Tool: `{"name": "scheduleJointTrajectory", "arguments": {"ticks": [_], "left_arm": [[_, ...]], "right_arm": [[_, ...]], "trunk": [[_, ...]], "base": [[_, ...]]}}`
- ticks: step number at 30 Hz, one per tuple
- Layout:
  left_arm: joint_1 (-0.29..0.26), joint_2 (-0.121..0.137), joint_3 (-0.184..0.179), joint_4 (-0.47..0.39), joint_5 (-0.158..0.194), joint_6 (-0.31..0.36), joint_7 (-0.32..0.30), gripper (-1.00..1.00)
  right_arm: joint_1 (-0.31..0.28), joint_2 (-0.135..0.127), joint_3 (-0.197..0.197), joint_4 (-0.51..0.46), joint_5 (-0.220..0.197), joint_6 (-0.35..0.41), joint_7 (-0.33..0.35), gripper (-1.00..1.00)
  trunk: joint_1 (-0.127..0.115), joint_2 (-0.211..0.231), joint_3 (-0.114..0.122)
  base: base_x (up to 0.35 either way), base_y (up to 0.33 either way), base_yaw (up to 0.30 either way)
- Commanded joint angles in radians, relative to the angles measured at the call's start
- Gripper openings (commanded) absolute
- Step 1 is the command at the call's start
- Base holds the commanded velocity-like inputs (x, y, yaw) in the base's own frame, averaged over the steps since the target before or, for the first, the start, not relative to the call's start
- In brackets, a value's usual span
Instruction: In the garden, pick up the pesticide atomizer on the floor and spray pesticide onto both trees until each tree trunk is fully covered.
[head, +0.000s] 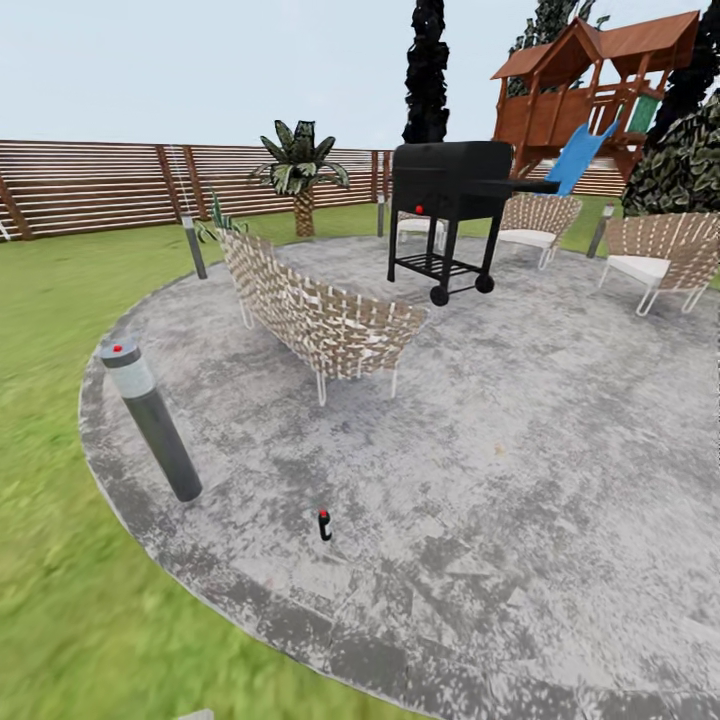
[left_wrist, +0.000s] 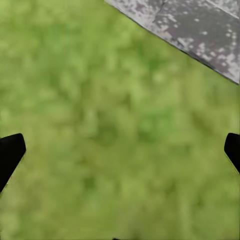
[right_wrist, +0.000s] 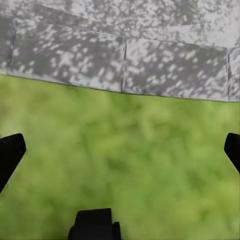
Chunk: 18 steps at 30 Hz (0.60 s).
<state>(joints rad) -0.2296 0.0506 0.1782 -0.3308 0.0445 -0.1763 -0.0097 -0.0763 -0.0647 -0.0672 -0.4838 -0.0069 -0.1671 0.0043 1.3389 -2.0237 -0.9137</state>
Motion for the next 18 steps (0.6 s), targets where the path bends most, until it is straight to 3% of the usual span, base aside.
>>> {"name": "scheduleJointTrajectory", "arguments": {"ticks": [1,14,18], "left_arm": [[0.0,0.0,0.001,0.001,0.005,-0.003,-0.001,1.0],[0.0,0.0,0.001,0.001,0.005,-0.003,-0.001,1.0],[0.0,0.0,0.001,0.001,0.005,-0.003,-0.001,1.0]], "right_arm": [[-0.001,0.0,-0.002,0.001,-0.001,-0.003,0.0,1.0],[0.0,0.0,-0.003,0.002,-0.001,-0.003,0.0,1.0],[-0.001,0.0,-0.003,0.002,-0.002,-0.003,0.0,1.0]], "trunk": [[0.0,0.0,-0.001],[0.0,0.0,-0.001],[0.0,0.0,-0.001]], "base": [[0.307,0.188,-0.175],[0.294,0.216,-0.261],[0.279,0.204,-0.093]]}}
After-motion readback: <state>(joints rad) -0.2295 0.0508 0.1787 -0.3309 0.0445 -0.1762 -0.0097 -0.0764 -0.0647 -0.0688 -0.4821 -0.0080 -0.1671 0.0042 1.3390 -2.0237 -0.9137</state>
